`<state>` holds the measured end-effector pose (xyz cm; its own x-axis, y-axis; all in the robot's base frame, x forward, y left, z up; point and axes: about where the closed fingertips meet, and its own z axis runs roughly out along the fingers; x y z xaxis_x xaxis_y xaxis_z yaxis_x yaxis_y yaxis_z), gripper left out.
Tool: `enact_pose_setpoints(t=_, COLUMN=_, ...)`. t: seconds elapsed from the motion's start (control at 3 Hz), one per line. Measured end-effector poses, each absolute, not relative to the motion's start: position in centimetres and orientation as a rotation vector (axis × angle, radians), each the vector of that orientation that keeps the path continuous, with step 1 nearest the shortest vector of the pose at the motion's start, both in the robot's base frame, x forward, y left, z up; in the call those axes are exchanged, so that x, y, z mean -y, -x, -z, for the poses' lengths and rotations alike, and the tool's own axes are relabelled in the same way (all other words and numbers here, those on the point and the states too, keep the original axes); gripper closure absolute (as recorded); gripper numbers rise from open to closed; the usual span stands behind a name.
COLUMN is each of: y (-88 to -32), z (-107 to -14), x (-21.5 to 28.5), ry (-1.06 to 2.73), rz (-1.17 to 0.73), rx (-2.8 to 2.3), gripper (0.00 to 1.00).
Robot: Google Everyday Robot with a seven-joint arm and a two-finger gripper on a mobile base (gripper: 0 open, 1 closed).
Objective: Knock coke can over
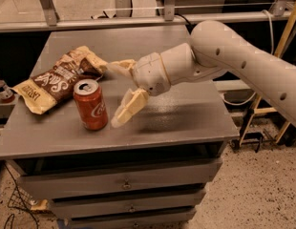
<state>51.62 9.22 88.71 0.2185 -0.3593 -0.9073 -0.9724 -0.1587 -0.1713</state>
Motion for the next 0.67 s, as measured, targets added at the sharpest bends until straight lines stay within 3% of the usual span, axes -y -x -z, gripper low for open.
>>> enact_pose_setpoints(t=0.33, y=-51.07, z=-88.43, x=-10.73, ry=1.669, rz=-0.994, rx=-1.251, gripper=0.02)
enact_pose_setpoints(t=0.67, y=-50.72, z=-87.64, x=-11.39, ry=1.651, rz=-1.035, rx=-1.274, gripper=0.31)
